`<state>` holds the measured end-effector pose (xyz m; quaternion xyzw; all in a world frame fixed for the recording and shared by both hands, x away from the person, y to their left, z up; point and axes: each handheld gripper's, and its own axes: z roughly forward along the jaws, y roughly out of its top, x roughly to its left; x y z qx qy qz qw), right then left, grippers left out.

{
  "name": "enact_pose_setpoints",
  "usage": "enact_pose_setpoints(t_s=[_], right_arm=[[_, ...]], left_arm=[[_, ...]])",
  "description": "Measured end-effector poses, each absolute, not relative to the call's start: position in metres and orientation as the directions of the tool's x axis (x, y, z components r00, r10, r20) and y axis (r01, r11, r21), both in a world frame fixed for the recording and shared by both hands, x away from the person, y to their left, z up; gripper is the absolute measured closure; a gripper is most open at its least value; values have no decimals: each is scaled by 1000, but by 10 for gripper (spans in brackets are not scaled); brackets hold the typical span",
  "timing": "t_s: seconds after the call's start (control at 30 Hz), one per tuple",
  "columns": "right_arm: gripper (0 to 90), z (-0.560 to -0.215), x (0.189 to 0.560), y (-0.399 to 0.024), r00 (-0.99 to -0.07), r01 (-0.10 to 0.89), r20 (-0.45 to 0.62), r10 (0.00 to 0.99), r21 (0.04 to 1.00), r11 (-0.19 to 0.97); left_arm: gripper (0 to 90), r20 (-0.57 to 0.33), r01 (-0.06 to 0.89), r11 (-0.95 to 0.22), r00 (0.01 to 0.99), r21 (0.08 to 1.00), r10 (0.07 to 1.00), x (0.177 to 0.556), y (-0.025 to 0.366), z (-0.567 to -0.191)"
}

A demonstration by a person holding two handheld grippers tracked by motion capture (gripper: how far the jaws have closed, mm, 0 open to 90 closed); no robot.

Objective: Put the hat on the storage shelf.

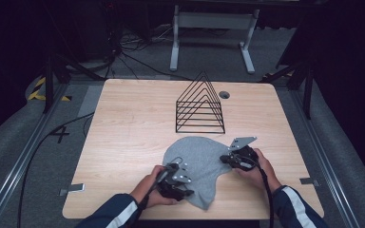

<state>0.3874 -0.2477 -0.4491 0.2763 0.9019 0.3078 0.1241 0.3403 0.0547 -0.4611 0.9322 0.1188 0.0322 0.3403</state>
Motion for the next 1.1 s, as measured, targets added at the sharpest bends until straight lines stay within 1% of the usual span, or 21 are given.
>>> enact_pose_setpoints(t_s=[0.07, 0.13, 0.23, 0.37, 0.43, 0.47, 0.5, 0.53, 0.57, 0.6, 0.67, 0.7, 0.73, 0.77, 0.83, 0.9, 0.97, 1.0, 1.03, 1.07, 1.1], right_arm=[[900, -448, 372, -248, -834, 418, -33, 551, 614, 669], [900, -448, 356, -244, -844, 421, -7, 536, 610, 671], [900, -448, 337, -238, -866, 404, 12, 499, 604, 687], [900, -449, 321, -227, -883, 389, 28, 468, 602, 697], [898, -449, 317, -220, -894, 375, 35, 446, 601, 706], [897, -449, 316, -218, -897, 372, 37, 440, 600, 708], [872, -448, 315, -214, -899, 366, 26, 438, 596, 715], [831, -447, 314, -213, -896, 364, 16, 443, 598, 714], [782, -445, 316, -212, -893, 358, 1, 450, 607, 710], [765, -441, 318, -212, -887, 356, -11, 461, 621, 699], [708, -434, 324, -214, -871, 359, -24, 490, 650, 669], [652, -430, 332, -216, -860, 357, -36, 509, 672, 649], [627, -428, 337, -217, -850, 359, -46, 524, 678, 641], [621, -427, 346, -218, -838, 364, -54, 542, 685, 631], [565, -431, 368, -219, -815, 402, -39, 578, 681, 612], [552, -440, 386, -219, -804, 422, -29, 594, 675, 604], [537, -442, 391, -218, -800, 430, -28, 600, 670, 605], [514, -445, 398, -215, -792, 432, -43, 609, 665, 609], [505, -448, 402, -214, -786, 443, -39, 617, 661, 606], [470, -451, 408, -211, -787, 459, -16, 617, 653, 602], [467, -453, 409, -210, -785, 462, -23, 619, 643, 610]], left_arm=[[540, -4, 239, -746, 953, 621, 302, 348, 71, -459], [535, -23, 288, -720, 935, 632, 354, 355, 85, -460], [539, -26, 324, -706, 917, 629, 397, 363, 98, -460], [531, -6, 346, -691, 896, 634, 443, 372, 100, -460], [505, -6, 369, -673, 879, 641, 476, 378, 100, -460], [476, 1, 387, -668, 865, 635, 502, 383, 99, -459], [425, 5, 404, -663, 852, 630, 524, 386, 100, -457], [407, -16, 429, -638, 837, 639, 547, 387, 102, -455], [394, -37, 435, -608, 832, 665, 554, 388, 105, -451], [387, -49, 436, -579, 825, 689, 563, 387, 108, -449], [349, -60, 442, -573, 824, 690, 564, 384, 112, -447], [325, -52, 443, -579, 822, 684, 567, 383, 112, -447], [311, -49, 450, -588, 820, 672, 570, 382, 112, -449], [297, -51, 462, -598, 817, 655, 575, 381, 110, -453], [281, -55, 469, -623, 824, 626, 564, 380, 108, -458], [273, -34, 463, -642, 825, 611, 564, 379, 106, -461], [266, -33, 458, -639, 827, 618, 561, 379, 106, -463], [266, -37, 461, -633, 825, 622, 565, 379, 106, -464], [266, -36, 464, -632, 822, 621, 568, 378, 107, -464], [260, -37, 467, -626, 818, 624, 574, 377, 108, -464], [253, -24, 462, -633, 819, 621, 573, 377, 110, -464]])
